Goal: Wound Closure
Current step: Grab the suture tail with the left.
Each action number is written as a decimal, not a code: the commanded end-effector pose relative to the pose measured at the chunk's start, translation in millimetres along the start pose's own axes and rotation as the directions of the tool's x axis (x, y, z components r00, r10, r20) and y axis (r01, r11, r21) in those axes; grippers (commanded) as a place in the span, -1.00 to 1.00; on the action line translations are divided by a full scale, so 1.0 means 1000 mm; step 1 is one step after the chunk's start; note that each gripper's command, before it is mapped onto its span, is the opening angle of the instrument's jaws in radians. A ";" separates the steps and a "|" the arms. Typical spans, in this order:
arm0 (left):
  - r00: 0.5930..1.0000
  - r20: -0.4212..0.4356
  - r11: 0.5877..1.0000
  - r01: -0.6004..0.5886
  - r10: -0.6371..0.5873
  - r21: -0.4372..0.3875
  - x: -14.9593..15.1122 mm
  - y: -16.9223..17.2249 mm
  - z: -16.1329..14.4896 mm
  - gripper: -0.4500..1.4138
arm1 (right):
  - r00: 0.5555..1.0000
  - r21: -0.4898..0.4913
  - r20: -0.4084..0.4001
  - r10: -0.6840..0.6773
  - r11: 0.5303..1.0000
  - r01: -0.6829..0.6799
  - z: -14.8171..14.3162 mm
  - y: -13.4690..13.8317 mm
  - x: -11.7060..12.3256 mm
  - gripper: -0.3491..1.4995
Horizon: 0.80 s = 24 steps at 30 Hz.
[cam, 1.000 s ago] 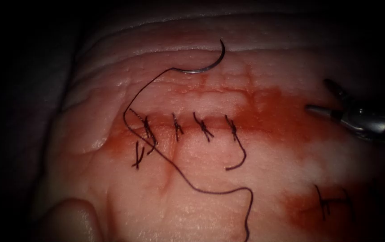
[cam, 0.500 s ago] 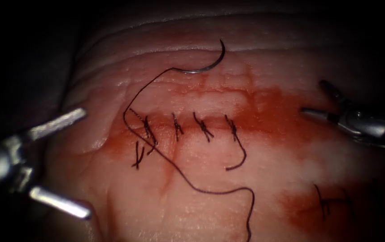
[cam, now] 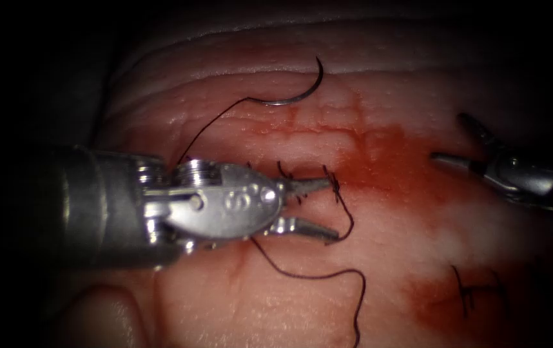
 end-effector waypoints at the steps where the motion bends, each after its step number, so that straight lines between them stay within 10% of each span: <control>1: 1.000 0.015 1.000 0.001 -0.001 -0.005 -0.0002 0.0000 0.0012 -0.30 | 1.000 0.002 -0.001 -0.005 1.000 0.005 0.0006 -0.0008 -0.0004 0.64; 11: 0.982 0.184 0.999 0.030 -0.036 0.036 -0.0033 0.0002 0.0041 -0.19 | 1.000 0.019 0.017 -0.009 1.000 0.009 0.0006 -0.0020 -0.0004 0.64; 24: 0.968 0.248 0.999 0.017 -0.028 0.044 -0.0073 -0.0025 0.0092 -0.51 | 0.999 0.028 0.027 -0.017 0.999 0.016 0.0007 -0.0027 -0.0004 0.62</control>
